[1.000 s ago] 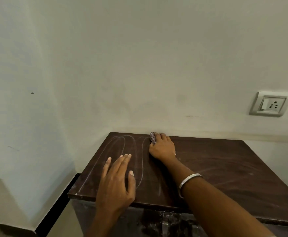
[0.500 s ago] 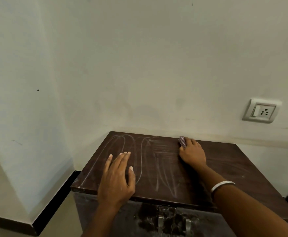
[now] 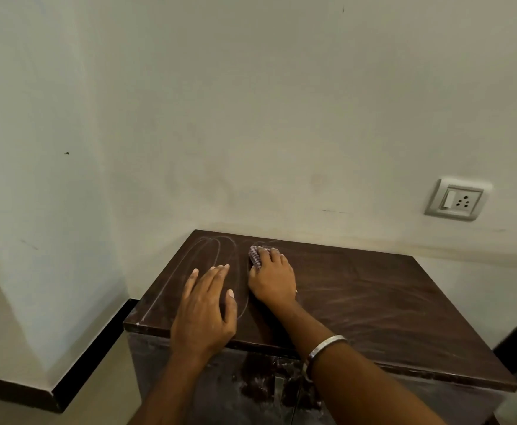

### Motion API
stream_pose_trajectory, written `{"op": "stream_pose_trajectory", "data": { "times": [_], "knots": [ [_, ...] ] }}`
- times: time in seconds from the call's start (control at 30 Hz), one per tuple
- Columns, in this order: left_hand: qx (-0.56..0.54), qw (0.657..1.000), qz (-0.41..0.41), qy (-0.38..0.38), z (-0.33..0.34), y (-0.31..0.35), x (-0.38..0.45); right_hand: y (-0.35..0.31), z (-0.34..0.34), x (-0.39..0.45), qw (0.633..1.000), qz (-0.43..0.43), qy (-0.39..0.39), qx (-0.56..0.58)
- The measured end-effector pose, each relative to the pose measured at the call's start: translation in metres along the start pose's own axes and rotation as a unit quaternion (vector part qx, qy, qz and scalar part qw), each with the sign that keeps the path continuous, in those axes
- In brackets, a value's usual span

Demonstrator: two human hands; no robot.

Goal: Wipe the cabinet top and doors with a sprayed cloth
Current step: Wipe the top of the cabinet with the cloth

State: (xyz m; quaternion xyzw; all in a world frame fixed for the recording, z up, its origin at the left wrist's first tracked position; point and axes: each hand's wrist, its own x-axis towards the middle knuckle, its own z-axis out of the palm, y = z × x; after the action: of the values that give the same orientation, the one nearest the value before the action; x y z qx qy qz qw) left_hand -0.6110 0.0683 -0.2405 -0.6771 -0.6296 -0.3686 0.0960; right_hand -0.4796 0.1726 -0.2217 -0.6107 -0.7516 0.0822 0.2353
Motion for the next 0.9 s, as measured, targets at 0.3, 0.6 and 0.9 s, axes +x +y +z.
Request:
{"op": "stream_pose_trajectory", "data": {
  "times": [0.3,0.6,0.9],
  "knots": [
    [0.006,1.000,-0.013,-0.001,-0.001,0.001,0.000,0.069,-0.041,-0.011,0.997,0.065,0.030,-0.027],
    [0.013,1.000,-0.009,-0.005,-0.002,0.002,0.000,0.049,-0.041,-0.032,0.994,0.087,0.047,-0.036],
    [0.021,1.000,-0.005,-0.011,-0.004,0.001,0.000,0.003,-0.013,-0.050,1.000,0.001,0.000,0.009]
  ]
}}
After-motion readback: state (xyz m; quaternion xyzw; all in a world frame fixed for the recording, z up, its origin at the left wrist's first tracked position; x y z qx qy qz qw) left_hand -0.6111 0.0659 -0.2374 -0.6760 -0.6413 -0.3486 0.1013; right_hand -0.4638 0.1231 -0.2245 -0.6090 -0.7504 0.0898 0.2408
